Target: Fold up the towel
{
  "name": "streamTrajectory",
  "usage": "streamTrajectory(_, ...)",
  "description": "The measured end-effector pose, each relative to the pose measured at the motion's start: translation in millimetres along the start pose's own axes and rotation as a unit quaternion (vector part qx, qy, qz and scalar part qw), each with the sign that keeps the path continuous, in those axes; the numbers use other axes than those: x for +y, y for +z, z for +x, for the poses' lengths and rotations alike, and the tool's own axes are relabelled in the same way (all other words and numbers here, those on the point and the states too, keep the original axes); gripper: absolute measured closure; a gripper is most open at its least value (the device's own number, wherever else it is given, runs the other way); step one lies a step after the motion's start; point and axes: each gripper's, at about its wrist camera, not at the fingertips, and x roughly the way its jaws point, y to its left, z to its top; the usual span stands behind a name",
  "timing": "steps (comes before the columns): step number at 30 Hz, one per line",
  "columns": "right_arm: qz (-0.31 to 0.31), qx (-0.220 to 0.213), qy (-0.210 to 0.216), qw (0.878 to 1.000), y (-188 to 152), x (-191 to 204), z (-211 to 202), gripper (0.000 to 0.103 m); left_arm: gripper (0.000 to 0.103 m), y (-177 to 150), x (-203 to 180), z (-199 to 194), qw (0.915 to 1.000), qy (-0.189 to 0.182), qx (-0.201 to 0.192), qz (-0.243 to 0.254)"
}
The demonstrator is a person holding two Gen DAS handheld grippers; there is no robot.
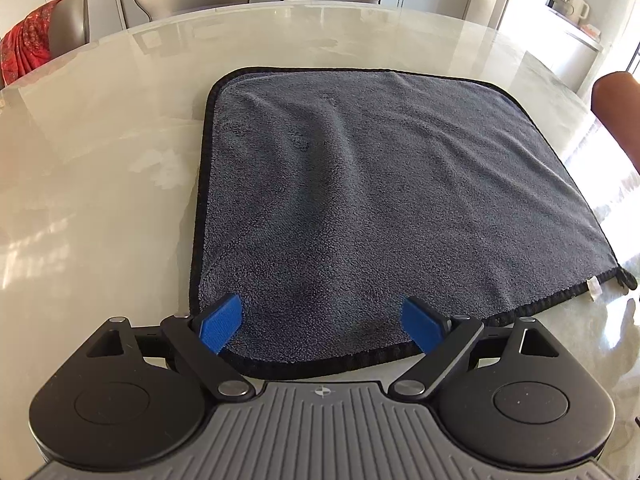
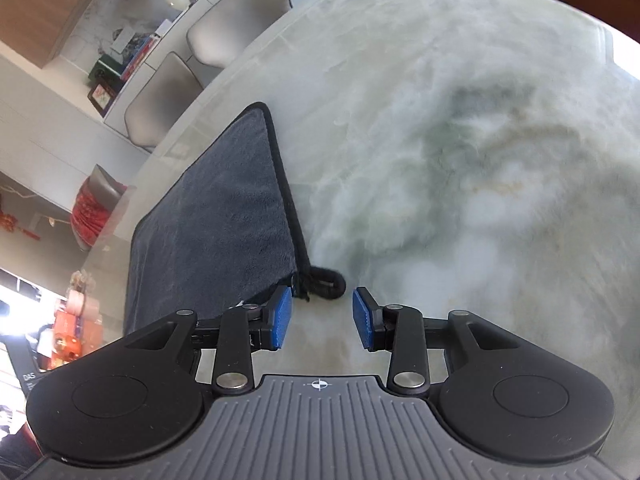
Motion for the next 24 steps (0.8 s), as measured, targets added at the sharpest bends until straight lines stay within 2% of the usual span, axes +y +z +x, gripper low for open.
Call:
streamTrajectory(8,0.046,-0.034,0.034,0.998,0,-3,15,0.068,0.010,-1,-1,1,1.0000,0.000,0.001,0.006)
streamTrajectory(14,0.032,-0.060,0.106,0.992,5,9,21,0.068,0.010,-2,-1,0,0.9999,0.000,0.001,0.011)
streamTrajectory(16,0.029,-0.055,0.105,0.993,9,11,25,0.067,0.010,-1,0,1,0.9999,0.000,0.001,0.012)
streamTrajectory(21,0.048,-0.054,0.028,0.997,15,-5,18,0.067,0.010,-2,1,1,0.9999,-0.003,0.002,0.010)
streamTrajectory(24,0.076,-0.048,0.035,0.995,11,-17,10,0.065,0.010,-2,1,1,1.0000,-0.003,0.002,0.009)
